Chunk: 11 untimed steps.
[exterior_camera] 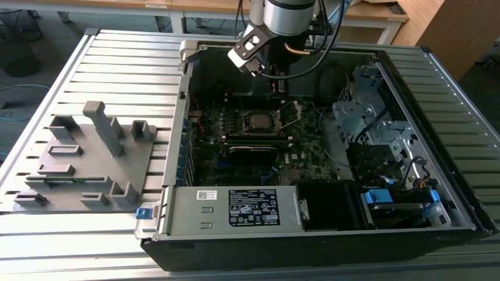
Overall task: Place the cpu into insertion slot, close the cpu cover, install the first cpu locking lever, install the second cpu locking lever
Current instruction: 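Close the cpu cover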
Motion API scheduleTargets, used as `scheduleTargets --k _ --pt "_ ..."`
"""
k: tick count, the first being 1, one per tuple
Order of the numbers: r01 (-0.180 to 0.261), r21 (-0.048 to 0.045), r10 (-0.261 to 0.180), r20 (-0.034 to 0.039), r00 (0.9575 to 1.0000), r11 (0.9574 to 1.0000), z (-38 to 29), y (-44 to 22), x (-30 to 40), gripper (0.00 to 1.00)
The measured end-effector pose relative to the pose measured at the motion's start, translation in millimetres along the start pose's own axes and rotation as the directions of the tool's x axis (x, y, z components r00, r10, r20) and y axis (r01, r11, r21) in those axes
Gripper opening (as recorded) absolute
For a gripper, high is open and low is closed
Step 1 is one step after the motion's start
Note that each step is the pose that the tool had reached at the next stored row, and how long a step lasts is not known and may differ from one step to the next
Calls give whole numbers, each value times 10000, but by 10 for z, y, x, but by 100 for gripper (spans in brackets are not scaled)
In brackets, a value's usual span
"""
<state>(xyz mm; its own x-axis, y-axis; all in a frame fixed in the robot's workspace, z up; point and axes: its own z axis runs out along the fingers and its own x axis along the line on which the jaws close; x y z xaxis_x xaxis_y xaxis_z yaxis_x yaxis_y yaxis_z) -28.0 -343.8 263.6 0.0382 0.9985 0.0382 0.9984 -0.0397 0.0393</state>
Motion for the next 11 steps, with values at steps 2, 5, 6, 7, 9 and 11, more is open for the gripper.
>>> scheduleTargets --k 2,5,6,7,9,11 --pt "0 0 0 0 10000 10000 -15 0 0 10" --pt "0 0 0 0 10000 10000 -40 2 2 10" --pt "0 0 0 1 10000 10000 -51 2 2 10" --pt "0 0 0 1 10000 10000 -60 2 2 10" --pt "0 0 0 1 10000 10000 -73 3 3 10" --pt "0 -1 0 -2 10000 10000 -74 3 3 10"
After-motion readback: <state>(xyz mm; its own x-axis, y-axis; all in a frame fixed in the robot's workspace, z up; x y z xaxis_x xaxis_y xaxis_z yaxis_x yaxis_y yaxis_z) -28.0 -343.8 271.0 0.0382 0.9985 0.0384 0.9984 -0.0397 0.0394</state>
